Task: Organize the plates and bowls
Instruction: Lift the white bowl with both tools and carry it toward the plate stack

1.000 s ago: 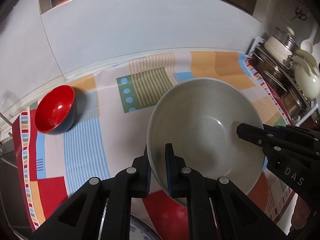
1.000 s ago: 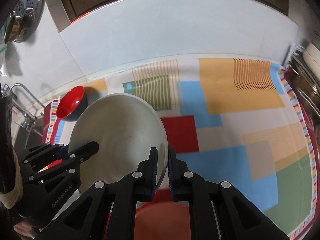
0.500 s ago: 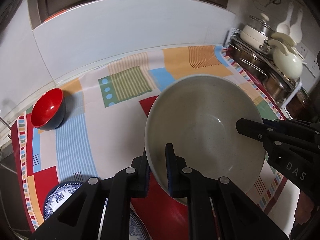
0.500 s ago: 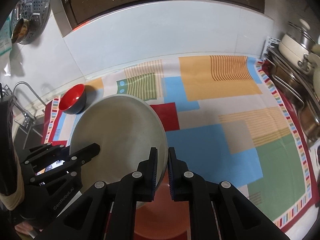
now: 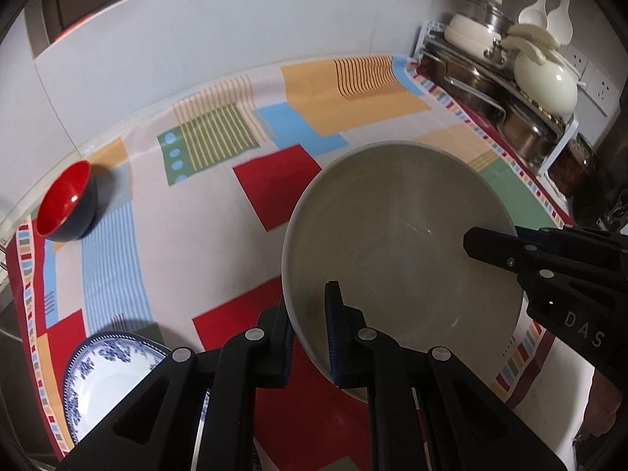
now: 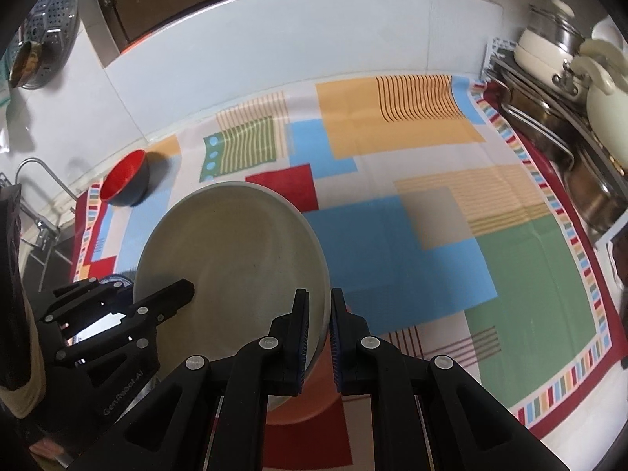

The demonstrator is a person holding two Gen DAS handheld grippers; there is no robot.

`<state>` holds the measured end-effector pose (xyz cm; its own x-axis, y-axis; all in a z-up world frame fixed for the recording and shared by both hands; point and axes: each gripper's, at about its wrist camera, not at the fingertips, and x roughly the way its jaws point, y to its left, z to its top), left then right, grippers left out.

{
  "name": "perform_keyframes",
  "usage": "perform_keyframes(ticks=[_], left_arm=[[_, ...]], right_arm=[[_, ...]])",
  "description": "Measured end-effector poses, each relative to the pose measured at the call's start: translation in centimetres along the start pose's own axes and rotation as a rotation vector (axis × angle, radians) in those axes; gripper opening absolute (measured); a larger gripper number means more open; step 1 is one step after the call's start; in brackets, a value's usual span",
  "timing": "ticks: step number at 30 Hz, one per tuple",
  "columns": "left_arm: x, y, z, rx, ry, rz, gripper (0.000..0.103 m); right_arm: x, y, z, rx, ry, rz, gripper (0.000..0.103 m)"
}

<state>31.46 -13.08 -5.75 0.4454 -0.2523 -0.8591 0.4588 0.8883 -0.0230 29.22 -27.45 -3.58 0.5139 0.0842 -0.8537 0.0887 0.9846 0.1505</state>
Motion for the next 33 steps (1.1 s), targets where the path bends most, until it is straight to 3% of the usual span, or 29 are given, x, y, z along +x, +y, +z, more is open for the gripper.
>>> perform_keyframes(ticks=[11, 19, 30, 33], left_arm=[[1.7, -0.8, -1.2, -0.004, 0.056, -0.006, 0.015], [1.7, -1.1, -1.3, 0.006, 0.051, 0.006, 0.015], [1.8, -1.6, -1.4, 0.023, 0.044, 0.009, 0.022], [1.8, -1.5, -1.3, 0.017, 0.044, 0.006, 0.028]], right_arm=[[1.8, -1.4, -1.8, 0.035, 0.074, 0.004, 0.012], [2.4, -1.9, -2.6, 0.053, 0.109, 0.019, 0.012], [2.6, -2.1, -3.3, 0.064, 0.121, 0.037, 0.012], [2.6, -2.2, -3.4, 0.067, 0.121, 0.035, 0.012]])
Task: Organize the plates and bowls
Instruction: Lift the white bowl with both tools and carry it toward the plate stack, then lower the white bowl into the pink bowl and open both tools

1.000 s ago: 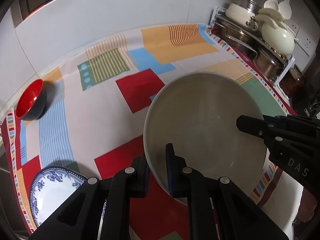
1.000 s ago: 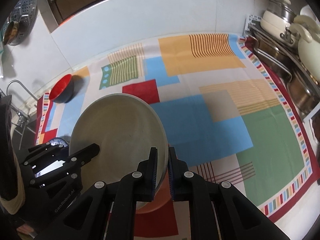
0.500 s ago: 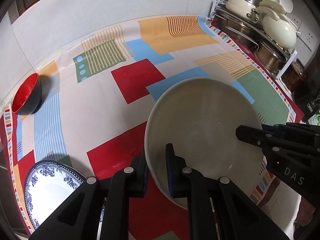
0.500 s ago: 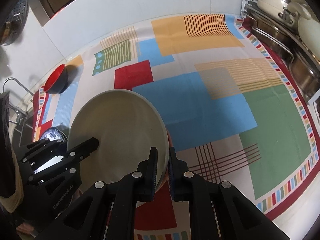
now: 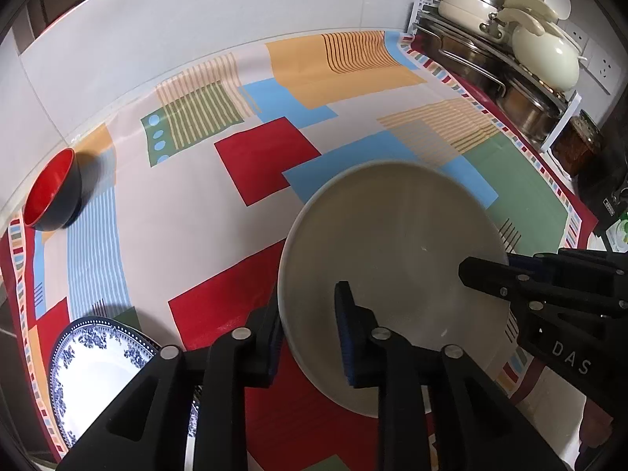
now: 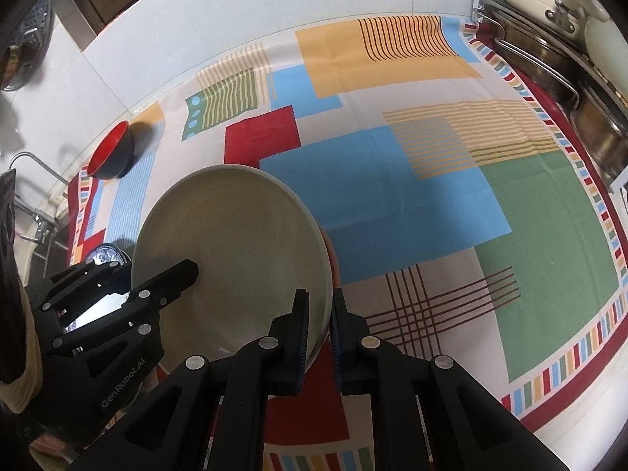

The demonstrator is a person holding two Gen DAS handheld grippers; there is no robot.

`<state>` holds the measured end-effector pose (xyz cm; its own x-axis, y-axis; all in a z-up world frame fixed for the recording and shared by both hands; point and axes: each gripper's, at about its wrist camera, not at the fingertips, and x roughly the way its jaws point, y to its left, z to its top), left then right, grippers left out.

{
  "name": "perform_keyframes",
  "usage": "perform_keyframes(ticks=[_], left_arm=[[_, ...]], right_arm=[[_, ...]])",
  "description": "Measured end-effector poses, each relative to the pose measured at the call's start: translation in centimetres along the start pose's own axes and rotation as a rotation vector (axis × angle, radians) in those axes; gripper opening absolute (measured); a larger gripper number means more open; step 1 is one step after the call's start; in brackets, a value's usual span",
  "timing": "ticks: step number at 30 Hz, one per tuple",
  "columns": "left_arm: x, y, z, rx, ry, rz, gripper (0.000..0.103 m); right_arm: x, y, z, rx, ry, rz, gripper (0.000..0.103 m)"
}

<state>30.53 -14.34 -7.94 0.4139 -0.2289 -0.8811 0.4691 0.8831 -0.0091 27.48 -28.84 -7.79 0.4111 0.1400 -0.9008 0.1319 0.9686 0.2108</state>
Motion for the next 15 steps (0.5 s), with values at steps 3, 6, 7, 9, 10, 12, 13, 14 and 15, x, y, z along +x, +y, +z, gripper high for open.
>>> perform_keyframes(ticks=[3, 6, 7, 9, 10, 12, 13, 14, 15], left_arm=[[-0.3, 0.1, 0.0, -0.003, -0.016, 0.006, 0.039], [-0.7, 0.2, 0.1, 0.002, -0.036, 0.004, 0.047], [-0.8, 0.3, 0.1, 0.000, -0.040, 0.006, 0.048], [-0.9, 0.5, 0.2, -0.007, -0.043, 0.006, 0.048], [-1.0, 0.7, 0.2, -0.011, -0.045, 0.008, 0.048], [-1.1, 0.9, 0.2, -0.016, -0.048, 0.011, 0.048], [-1.2, 1.0, 0.2, -0.019, -0.050, 0.013, 0.048], [-1.3, 1.1, 0.3, -0.024, -0.053, 0.014, 0.048], [-1.4, 1.2, 0.3, -0.027, -0.057, 0.015, 0.049]], right_arm=[[0.0, 0.1, 0.0, 0.002, 0.001, -0.003, 0.018], [0.0, 0.1, 0.1, -0.001, 0.005, 0.001, 0.033], [0.0, 0.2, 0.1, 0.000, 0.003, 0.005, 0.033], [0.0, 0.2, 0.1, -0.001, 0.000, 0.001, 0.034], [-0.1, 0.3, 0.1, -0.002, -0.005, -0.004, 0.034], [-0.3, 0.4, 0.1, -0.004, -0.014, -0.018, 0.041], [-0.4, 0.5, 0.1, -0.006, -0.019, -0.023, 0.041], [-0.5, 0.5, 0.2, -0.008, -0.023, -0.025, 0.042], [-0.6, 0.6, 0.2, -0.010, -0.028, -0.026, 0.042]])
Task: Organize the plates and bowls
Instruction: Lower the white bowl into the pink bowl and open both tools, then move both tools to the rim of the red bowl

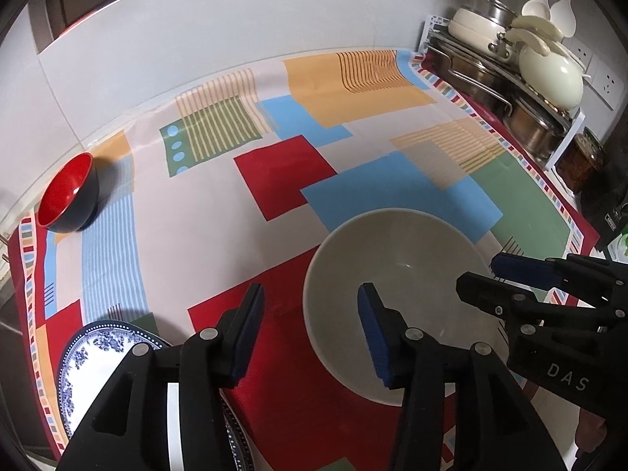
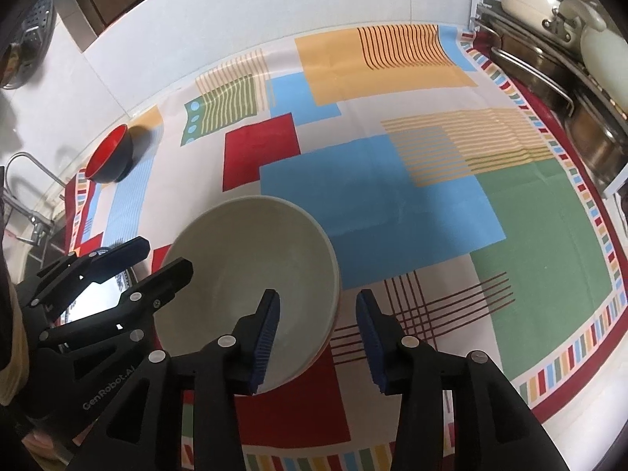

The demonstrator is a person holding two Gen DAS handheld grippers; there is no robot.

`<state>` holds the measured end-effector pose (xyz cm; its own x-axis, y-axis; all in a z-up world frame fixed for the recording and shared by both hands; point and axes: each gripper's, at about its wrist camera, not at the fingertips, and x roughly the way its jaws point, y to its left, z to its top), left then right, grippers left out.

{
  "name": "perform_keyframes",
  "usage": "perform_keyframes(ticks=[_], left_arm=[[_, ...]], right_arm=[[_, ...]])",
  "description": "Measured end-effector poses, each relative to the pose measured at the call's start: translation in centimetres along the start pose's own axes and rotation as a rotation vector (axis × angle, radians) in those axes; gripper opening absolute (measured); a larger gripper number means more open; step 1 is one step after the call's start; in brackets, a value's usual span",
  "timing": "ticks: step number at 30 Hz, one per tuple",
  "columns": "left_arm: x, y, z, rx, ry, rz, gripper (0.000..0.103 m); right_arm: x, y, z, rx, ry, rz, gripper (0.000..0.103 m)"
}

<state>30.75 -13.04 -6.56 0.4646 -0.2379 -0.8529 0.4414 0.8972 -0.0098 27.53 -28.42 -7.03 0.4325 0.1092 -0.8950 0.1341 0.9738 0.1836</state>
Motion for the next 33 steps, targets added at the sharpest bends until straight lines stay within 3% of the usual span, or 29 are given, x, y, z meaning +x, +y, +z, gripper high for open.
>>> perform_keyframes(ticks=[7, 13, 18, 24, 33], left_arm=[[-1.3, 1.4, 0.1, -0.021, -0.037, 0.018, 0.053], [-3.2, 3.8, -0.1, -0.059, -0.084, 0.050, 0.063], [-4.8, 6.9, -0.5, -0.112, -0.132, 0.122, 0.075], [-6.4, 11.2, -1.4, -0.177, -0.165, 0.208, 0.083], [-9.0, 17.4, -2.4, -0.251, -0.208, 0.304, 0.090]], right_arm=[[-0.8, 0.9, 0.5, -0.018, -0.030, -0.012, 0.042], [-1.5, 2.5, 1.0, -0.040, -0.056, 0.000, 0.052], [-2.0, 4.6, 1.6, -0.052, -0.110, -0.006, 0.067], [-1.8, 7.9, 2.7, -0.076, -0.160, -0.007, 0.068], [-1.6, 14.5, 4.8, -0.162, -0.203, 0.082, 0.068]])
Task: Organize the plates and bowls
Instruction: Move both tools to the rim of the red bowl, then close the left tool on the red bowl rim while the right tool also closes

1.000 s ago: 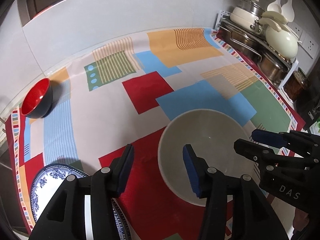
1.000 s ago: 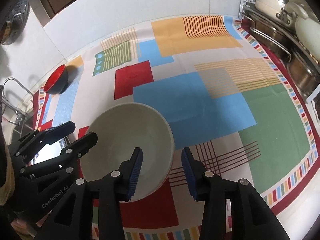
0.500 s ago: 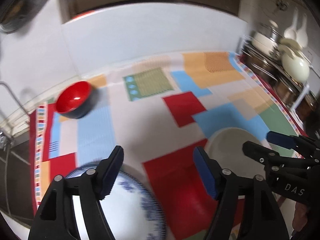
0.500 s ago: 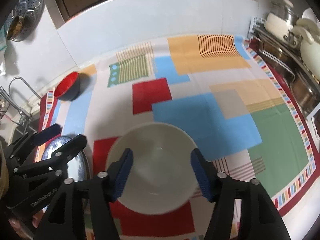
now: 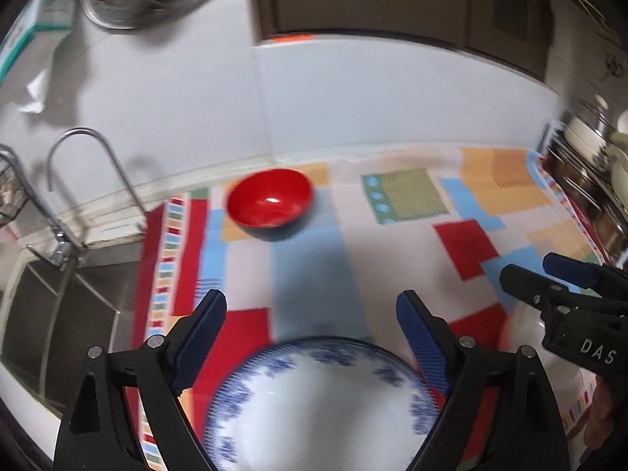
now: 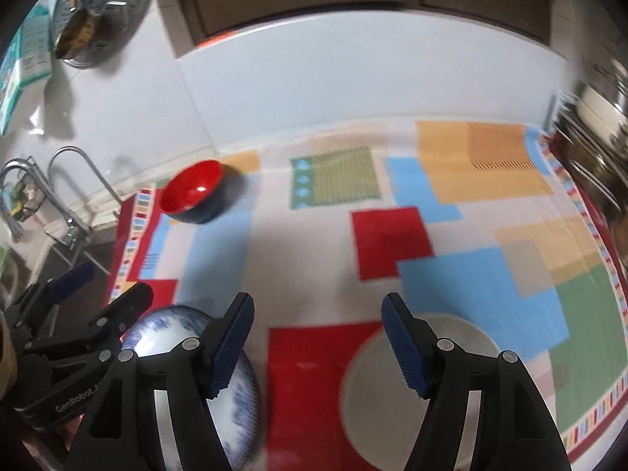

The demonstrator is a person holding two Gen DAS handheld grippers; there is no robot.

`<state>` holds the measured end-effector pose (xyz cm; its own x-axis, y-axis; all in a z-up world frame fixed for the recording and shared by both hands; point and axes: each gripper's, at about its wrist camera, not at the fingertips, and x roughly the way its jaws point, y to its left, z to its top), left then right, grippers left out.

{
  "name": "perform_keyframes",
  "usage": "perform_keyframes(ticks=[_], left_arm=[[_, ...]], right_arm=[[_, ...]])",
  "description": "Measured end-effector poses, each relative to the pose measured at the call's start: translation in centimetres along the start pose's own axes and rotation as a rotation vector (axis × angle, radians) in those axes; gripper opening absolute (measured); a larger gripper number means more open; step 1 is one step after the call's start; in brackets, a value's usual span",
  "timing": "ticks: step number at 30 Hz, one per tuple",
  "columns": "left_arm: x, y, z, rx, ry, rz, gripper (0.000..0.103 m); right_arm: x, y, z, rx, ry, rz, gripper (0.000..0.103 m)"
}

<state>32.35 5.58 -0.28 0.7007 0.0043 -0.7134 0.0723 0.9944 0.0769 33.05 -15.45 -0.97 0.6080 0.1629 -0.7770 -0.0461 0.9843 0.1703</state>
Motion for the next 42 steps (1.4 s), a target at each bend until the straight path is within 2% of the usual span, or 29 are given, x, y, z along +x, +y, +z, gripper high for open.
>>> perform_keyframes(ticks=[2, 5, 17, 23, 30, 35, 40, 42], left_arm=[[-0.2, 1.3, 0.5, -0.010, -0.018, 0.026, 0.093], [-0.1, 3.3, 1.3, -0.023, -0.037, 0.057, 0.096], [2.9, 9.4, 4.6, -0.048, -0.014, 0.082, 0.096], [6.1, 10.9, 6.0, -0.036, 0.003, 0.087, 0.094], [11.2, 12.0, 7.5, -0.038, 0.044, 0.055, 0.092], [15.3, 12.6, 8.2, -0.054, 0.111, 0.022, 0.084], [18.7, 12.8, 8.4, -0.068, 0.172, 0.001, 0.074], [19.7, 12.6, 8.3, -0.058, 0.185, 0.002, 0.070]], right_arm=[[0.2, 1.3, 0.8, -0.020, -0.015, 0.012, 0.068], [0.7, 3.3, 2.2, -0.054, -0.029, 0.027, 0.078], [4.3, 10.4, 7.3, -0.158, -0.030, 0.076, 0.078], [7.2, 12.5, 9.5, -0.191, -0.009, 0.078, 0.078], [12.2, 13.6, 11.6, -0.222, 0.062, 0.068, 0.077], [15.9, 13.6, 12.5, -0.206, 0.122, 0.053, 0.076], [19.2, 13.5, 12.9, -0.164, 0.190, 0.060, 0.067], [20.3, 13.6, 13.0, -0.150, 0.217, 0.065, 0.060]])
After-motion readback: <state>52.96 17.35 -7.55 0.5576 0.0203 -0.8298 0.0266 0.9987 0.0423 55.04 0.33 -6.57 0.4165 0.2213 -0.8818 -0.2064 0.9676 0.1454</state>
